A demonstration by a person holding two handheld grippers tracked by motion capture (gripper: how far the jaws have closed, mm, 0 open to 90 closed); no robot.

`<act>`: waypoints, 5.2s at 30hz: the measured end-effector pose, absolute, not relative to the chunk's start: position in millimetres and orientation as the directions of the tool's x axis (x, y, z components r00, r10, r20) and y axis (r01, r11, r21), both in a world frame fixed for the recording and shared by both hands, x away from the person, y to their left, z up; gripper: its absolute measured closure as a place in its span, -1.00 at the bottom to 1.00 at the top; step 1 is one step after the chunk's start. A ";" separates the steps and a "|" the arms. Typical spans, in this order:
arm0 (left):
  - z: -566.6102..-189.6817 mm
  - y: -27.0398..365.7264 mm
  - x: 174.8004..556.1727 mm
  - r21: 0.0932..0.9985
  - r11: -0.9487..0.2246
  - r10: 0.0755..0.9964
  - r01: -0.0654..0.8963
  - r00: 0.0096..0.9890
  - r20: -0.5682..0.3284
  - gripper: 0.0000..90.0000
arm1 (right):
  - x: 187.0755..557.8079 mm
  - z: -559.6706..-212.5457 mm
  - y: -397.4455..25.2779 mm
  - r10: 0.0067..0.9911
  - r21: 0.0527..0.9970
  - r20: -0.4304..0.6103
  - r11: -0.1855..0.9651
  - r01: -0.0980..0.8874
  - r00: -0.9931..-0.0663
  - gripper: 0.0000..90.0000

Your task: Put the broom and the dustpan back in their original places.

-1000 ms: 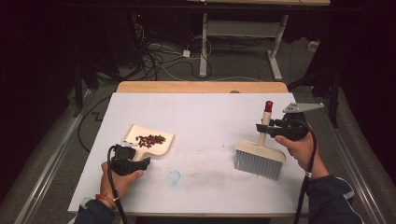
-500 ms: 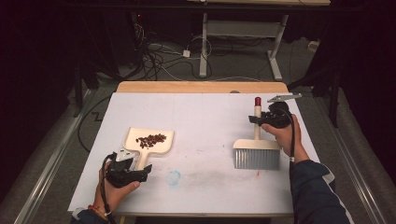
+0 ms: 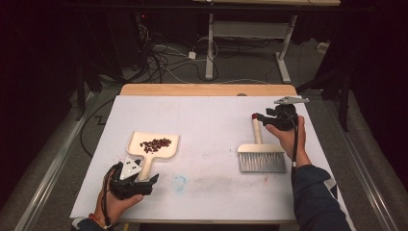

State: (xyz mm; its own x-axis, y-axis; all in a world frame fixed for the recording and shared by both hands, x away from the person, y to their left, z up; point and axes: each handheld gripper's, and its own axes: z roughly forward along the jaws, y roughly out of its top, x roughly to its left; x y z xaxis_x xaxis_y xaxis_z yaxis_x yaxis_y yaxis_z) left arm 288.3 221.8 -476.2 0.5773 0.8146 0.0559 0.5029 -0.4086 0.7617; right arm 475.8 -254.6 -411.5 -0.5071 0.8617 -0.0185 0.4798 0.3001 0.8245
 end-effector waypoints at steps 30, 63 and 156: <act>-475.2 211.2 289.6 0.775 -0.464 0.769 0.428 0.630 0.112 -0.60 | 419.8 -394.7 -228.0 0.873 0.903 -0.077 0.266 0.337 -0.482 -0.49; -477.2 207.1 290.9 0.759 -0.491 0.753 0.427 0.646 0.124 -0.60 | 371.2 -369.7 -222.4 0.809 0.907 -0.172 0.353 0.230 -0.562 -0.48; -477.4 202.2 285.3 0.757 -0.539 0.731 0.369 0.651 0.203 -0.60 | 297.3 -459.0 -260.8 0.742 0.868 -0.235 0.451 0.208 -0.628 -0.47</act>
